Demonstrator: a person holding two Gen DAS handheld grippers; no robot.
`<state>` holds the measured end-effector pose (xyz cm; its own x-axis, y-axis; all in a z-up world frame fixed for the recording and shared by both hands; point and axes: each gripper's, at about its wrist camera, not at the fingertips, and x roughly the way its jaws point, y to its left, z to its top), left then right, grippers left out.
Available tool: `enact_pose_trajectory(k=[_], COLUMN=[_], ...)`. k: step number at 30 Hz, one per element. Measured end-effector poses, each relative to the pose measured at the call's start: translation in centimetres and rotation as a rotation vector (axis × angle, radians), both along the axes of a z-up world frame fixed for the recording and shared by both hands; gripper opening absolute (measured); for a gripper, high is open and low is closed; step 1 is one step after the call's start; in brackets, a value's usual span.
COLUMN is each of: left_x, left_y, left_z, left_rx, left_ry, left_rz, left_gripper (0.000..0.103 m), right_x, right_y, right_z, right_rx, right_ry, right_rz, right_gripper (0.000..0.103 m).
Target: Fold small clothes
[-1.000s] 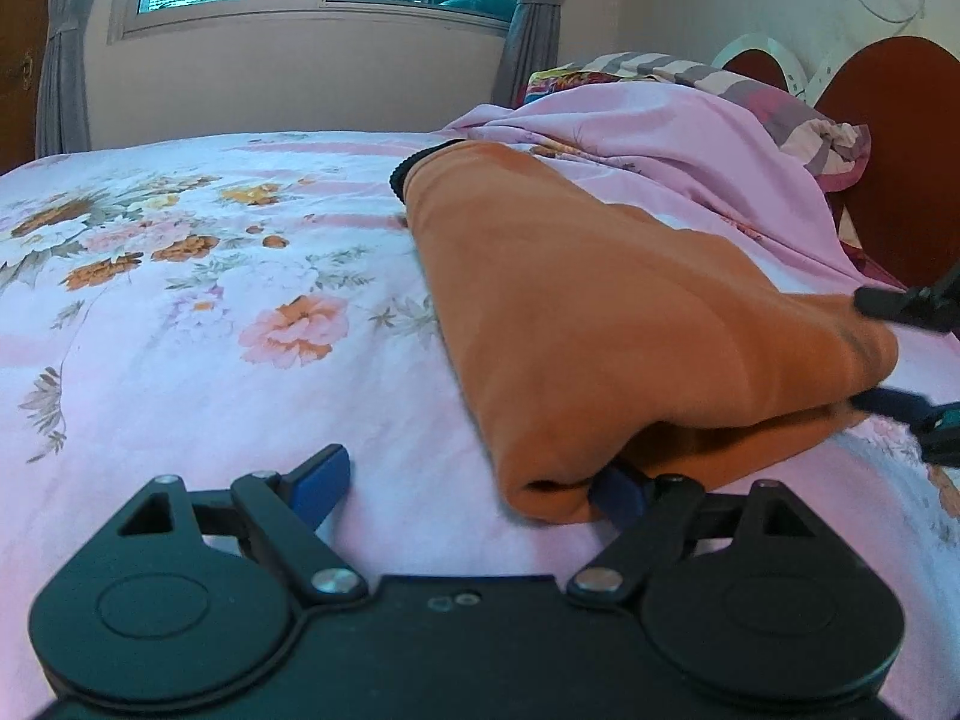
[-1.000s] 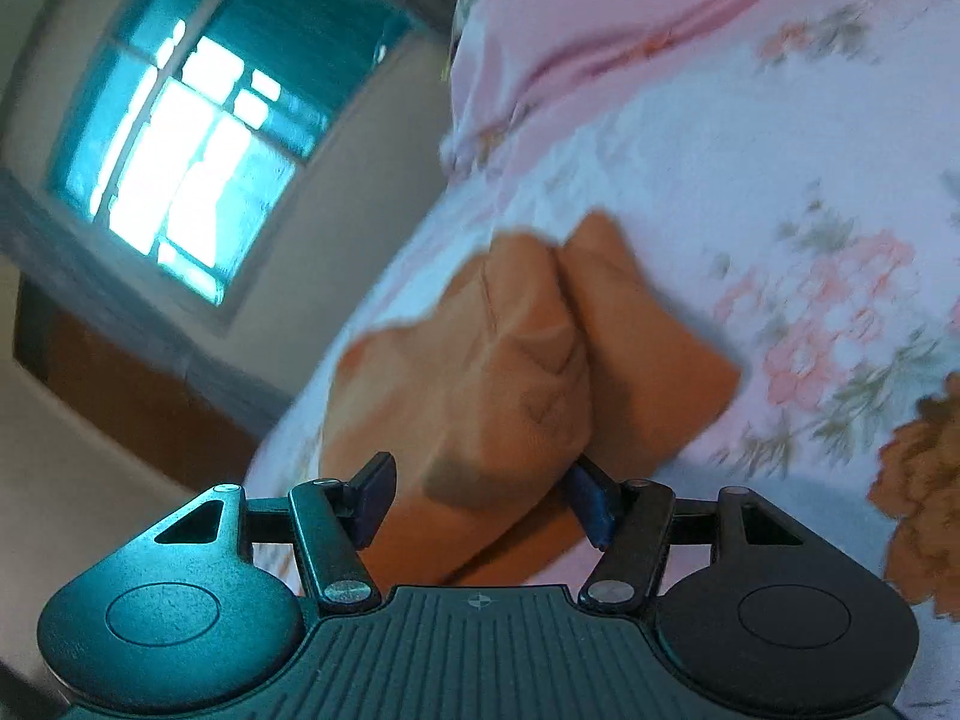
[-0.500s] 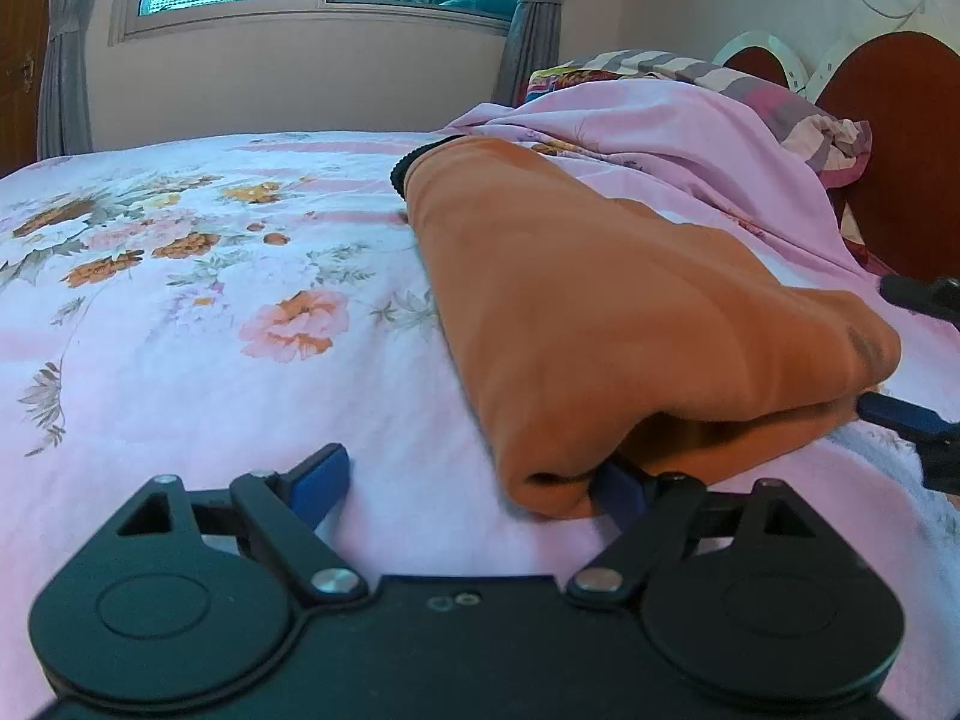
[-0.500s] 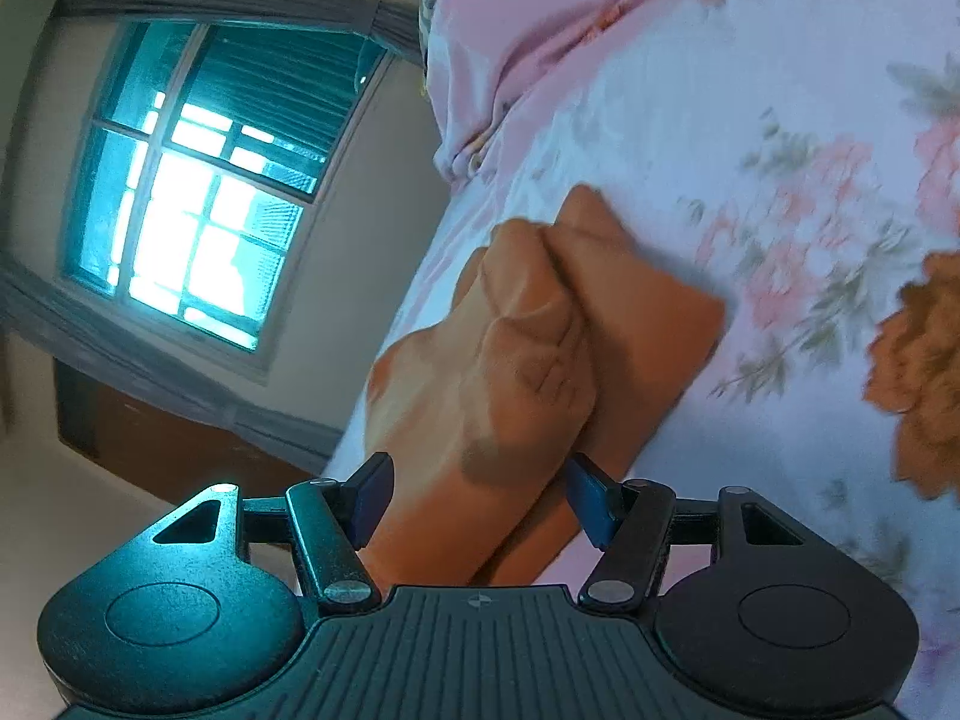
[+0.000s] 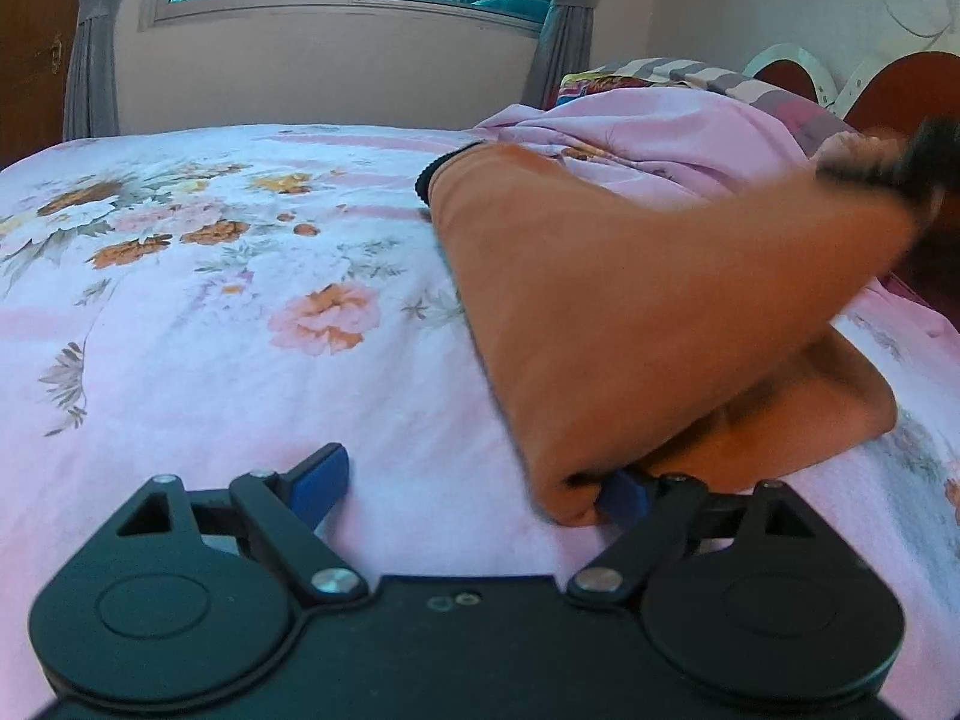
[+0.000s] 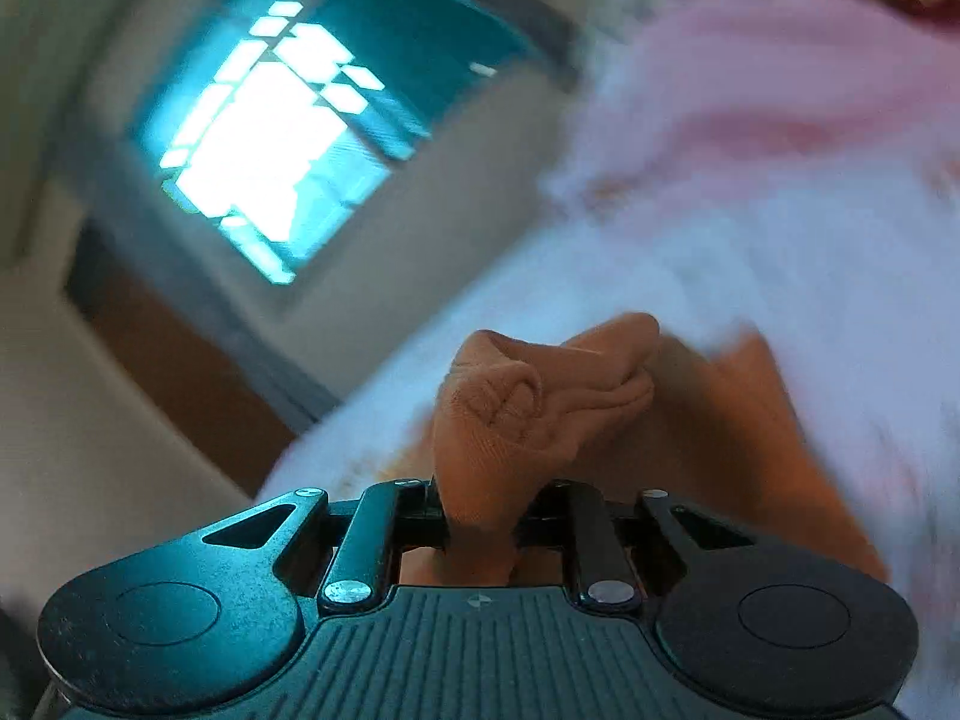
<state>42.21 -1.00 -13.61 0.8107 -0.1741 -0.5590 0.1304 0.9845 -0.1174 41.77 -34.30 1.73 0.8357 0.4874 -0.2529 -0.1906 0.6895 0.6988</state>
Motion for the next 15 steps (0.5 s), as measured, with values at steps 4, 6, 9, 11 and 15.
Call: enact_pose_trajectory(k=[4,6,9,11,15], left_x=[-0.4,-0.4,-0.6,-1.0,-0.2], left_y=[-0.5,-0.6,-1.1,-1.1,-0.3], left_z=[0.2,0.1,0.3,0.5,0.1], left_rx=[0.019,0.026,0.041,0.045,-0.014], left_ry=[-0.011,-0.012,-0.012,-0.035,0.002], left_rz=[-0.014,-0.026,-0.046,-0.053,-0.026], left_gripper=[0.087,0.087,0.087,0.087,0.088], right_x=[-1.1,-0.7,-0.7,-1.5,-3.5], right_y=[-1.8,-3.5,-4.5,-4.3,-4.0], right_z=[-0.7,-4.9,-9.5,-8.7,-7.0], right_rx=[-0.046,-0.035,0.022,0.021,0.011], right_ry=[-0.007,0.118,0.229,0.191,0.113], right_rz=[-0.03,-0.112,-0.124,-0.13,-0.17], right_gripper=[0.015,0.015,0.014,0.015,0.015])
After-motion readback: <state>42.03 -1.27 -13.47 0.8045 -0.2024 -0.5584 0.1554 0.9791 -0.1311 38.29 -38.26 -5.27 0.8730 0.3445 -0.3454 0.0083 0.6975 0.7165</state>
